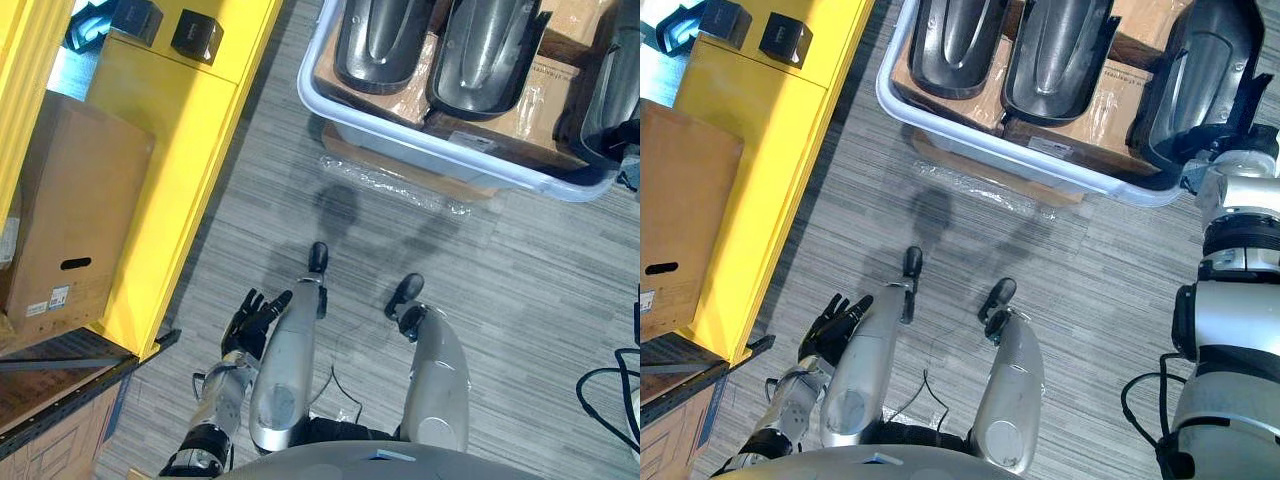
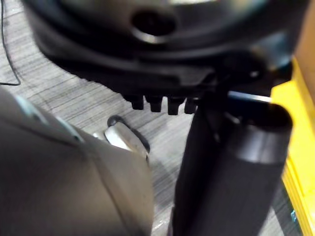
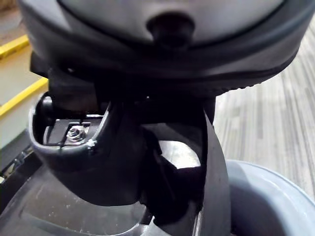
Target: Walk over and take three plastic housings, then place them on the shelf
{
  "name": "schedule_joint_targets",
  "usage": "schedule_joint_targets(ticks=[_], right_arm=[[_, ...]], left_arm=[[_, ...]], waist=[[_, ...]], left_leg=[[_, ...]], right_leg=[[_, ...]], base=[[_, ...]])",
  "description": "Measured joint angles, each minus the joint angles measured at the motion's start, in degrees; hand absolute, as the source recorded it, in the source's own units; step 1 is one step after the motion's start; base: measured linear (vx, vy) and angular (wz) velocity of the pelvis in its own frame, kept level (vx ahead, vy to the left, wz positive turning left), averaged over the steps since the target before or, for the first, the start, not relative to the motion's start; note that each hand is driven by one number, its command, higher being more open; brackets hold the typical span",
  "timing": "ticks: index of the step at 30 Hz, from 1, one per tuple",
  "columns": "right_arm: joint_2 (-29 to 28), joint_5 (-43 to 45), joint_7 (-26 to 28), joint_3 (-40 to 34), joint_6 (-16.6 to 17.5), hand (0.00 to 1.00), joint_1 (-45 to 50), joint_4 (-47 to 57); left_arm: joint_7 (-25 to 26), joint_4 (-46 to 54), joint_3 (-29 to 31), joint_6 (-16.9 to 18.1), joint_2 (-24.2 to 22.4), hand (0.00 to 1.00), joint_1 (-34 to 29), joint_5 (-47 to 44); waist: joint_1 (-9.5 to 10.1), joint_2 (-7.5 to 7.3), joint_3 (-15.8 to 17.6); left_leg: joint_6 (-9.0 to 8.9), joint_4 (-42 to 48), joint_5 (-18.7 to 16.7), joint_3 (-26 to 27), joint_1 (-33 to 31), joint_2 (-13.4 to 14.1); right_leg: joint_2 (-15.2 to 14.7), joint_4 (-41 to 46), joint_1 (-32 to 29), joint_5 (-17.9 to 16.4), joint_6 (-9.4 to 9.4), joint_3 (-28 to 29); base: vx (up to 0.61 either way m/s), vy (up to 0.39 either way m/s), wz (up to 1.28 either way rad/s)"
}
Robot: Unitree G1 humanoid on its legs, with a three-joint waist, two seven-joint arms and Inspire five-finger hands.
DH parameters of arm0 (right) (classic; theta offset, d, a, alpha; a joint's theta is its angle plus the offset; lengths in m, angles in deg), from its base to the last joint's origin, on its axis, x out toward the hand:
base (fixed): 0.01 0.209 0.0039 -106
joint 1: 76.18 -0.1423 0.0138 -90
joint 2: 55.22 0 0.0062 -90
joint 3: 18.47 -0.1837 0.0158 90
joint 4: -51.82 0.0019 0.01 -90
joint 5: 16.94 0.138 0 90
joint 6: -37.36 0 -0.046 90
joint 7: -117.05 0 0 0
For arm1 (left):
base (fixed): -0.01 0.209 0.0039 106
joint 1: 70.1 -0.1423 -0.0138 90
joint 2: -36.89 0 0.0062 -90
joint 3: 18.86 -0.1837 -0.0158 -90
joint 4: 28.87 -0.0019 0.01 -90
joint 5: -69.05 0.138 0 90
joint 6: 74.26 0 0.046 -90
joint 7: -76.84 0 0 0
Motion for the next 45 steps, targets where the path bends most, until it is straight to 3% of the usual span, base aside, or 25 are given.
schedule_joint_targets(ticks=[7, 12, 18, 20, 22, 25, 30, 35, 41, 45], right_arm=[[-1.2, 2.0, -1.0, -0.6, 3.7, 0.00, 4.2, 0.0], [-3.6, 1.2, -1.0, -9.3, 8.7, 0.00, 12.1, 5.8], [-10.7, -3.1, -1.1, -20.5, 16.4, 0.00, 25.2, 18.7], [-13.7, -7.2, -2.2, -20.8, 19.1, 0.00, 28.6, 20.1], [-14.6, -10.1, -4.1, -20.9, 20.7, 0.00, 31.3, 21.2], [-16.9, -15.3, -7.4, -22.3, 20.9, 0.00, 33.8, 26.8], [-23.8, -27.0, -10.1, -22.3, 21.2, 0.00, 36.5, 42.2], [-27.7, -36.1, -11.9, -15.8, 23.9, 0.00, 36.7, 50.3], [-34.0, -36.7, -12.3, -10.5, 30.5, 0.00, 39.9, 54.5], [-38.4, -36.6, -12.7, -5.7, 31.1, 0.00, 44.6, 54.5]], left_arm=[[-0.9, 0.2, -0.7, 1.2, -0.2, 1.00, -0.2, -4.7], [-1.3, 6.4, -1.0, -0.3, 0.1, 1.00, -0.5, -10.8], [-0.9, 16.0, -1.0, -1.3, 1.5, 1.00, -3.1, -12.3], [-1.0, 18.2, -1.1, -2.1, 3.2, 1.00, -5.6, -11.0], [-1.9, 22.3, -1.1, -3.7, 4.1, 1.00, -7.4, -9.8], [-2.7, 29.8, -1.1, -7.0, 4.9, 1.00, -9.5, -9.7], [-2.6, 46.0, -3.0, -11.7, 4.9, 1.00, -8.1, -9.9], [-1.2, 52.9, -9.3, -11.7, 4.4, 1.00, -3.0, -8.3], [1.2, 53.1, -14.7, -11.7, 2.7, 1.00, -0.1, -3.5], [2.0, 53.1, -18.6, -11.9, 2.7, 1.00, 0.3, -1.0]], waist=[[0.11, -0.08, 0.0], [-0.75, -0.99, 0.0], [-1.66, -5.65, -1.9], [-2.54, -7.94, -6.5], [-3.02, -8.87, -9.7], [-3.97, -8.81, -12.8], [-5.35, -6.96, -17.3], [-5.70, -5.76, -20.5], [-6.13, -5.95, -21.0], [-7.16, -5.92, -21.7]], left_leg=[[-0.05, 0.4, -0.2, -0.5, 3.6, 0.2], [-0.15, -2.8, 0.1, -0.2, 9.4, 0.5], [-0.68, -9.9, 0.7, 1.5, 20.9, 1.6], [-0.94, -13.4, 1.2, 1.9, 23.6, 1.7], [-0.95, -16.1, 1.2, 2.3, 26.7, 1.7], [-0.95, -18.6, 1.2, 2.7, 29.9, 1.5], [-0.95, -22.0, 1.2, 3.6, 34.5, 1.0], [-0.70, -24.2, 1.5, 4.3, 37.0, 0.5], [-0.12, -25.4, 2.2, 5.1, 37.9, -0.4], [0.43, -25.6, 2.6, 5.4, 38.0, -1.3]], right_leg=[[0.1, -0.5, 4.5, -0.3, 0.12, -1.0], [0.9, -4.2, 11.0, 0.1, 0.85, -2.2], [3.4, -12.6, 22.1, 2.2, 1.56, -2.4], [4.5, -16.6, 24.5, 3.2, 1.74, -2.4], [5.4, -20.7, 27.9, 4.2, 2.22, -2.3], [6.2, -25.6, 31.7, 6.0, 2.65, -2.2], [6.6, -30.3, 36.4, 7.8, 3.29, -2.3], [6.2, -31.3, 38.0, 8.3, 3.83, -1.9], [5.9, -32.2, 38.2, 9.3, 4.15, -0.9], [5.0, -32.2, 38.1, 9.6, 4.54, -0.4]], base=[[0.00, -0.002, 0.04], [0.00, 0.000, 0.04], [0.10, 0.002, -0.12], [0.22, -0.027, -0.08], [0.23, -0.016, -0.09], [0.15, 0.006, -0.06], [0.11, 0.015, -0.05], [0.04, 0.022, -0.05], [-0.03, 0.027, -0.06], [-0.06, 0.047, -0.03]])
